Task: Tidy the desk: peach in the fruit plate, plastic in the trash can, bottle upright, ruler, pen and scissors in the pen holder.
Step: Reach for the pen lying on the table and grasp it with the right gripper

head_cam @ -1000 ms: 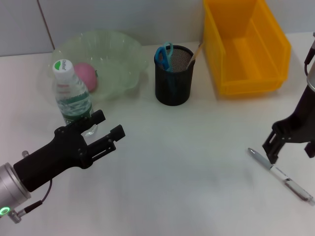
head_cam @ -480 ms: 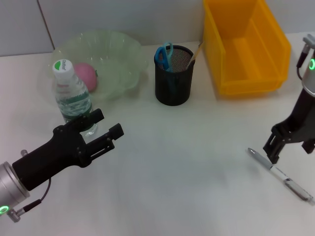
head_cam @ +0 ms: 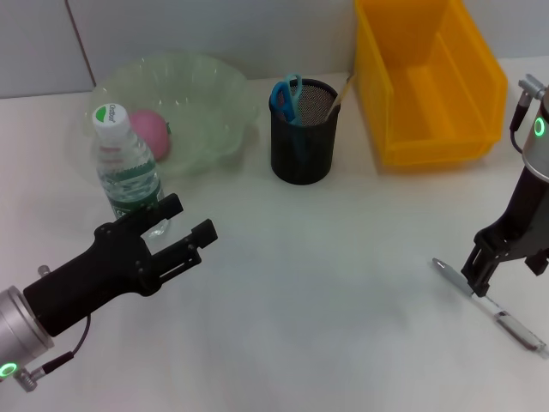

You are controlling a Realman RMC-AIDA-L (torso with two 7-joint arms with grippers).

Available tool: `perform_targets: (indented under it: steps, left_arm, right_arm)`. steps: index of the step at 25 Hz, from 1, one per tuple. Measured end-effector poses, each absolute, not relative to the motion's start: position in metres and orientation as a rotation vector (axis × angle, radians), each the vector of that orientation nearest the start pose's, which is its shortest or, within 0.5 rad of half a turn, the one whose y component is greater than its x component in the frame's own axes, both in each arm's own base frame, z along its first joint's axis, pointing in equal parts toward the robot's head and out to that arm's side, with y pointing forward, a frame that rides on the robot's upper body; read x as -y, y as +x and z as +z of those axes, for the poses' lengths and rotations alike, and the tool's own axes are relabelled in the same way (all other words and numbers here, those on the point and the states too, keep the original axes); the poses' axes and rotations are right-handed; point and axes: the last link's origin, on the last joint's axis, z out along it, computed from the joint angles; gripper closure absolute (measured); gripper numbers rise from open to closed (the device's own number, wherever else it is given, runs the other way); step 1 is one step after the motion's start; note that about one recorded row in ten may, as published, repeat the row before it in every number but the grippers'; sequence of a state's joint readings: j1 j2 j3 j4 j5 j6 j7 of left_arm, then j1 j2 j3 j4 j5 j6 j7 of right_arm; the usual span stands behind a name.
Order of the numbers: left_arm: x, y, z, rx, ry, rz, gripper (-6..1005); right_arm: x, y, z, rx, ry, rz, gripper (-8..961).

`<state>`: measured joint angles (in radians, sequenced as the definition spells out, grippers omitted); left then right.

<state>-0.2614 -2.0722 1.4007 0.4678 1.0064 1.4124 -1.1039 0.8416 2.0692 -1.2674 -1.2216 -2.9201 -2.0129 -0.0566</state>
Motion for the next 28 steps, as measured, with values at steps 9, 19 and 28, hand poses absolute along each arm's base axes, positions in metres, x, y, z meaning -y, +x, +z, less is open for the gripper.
perform_targets:
  steps: [9,19,28]
  left_arm:
    - [-0.271,-0.274,-0.045,0.758,-2.401,-1.141,214]
    - [-0.27,-0.276,-0.044,0.767,-2.395,-1.135,214]
    - [-0.268,-0.279,-0.048,0.796,-2.389,-1.128,215]
  right_arm:
    - [-0.347,0.179,0.027,-1.846,1.439,0.522,158]
    - [-0.352,0.188,0.024,-1.856,1.387,0.529,157]
    - [-0.353,0.202,0.018,-1.87,1.362,0.498,157]
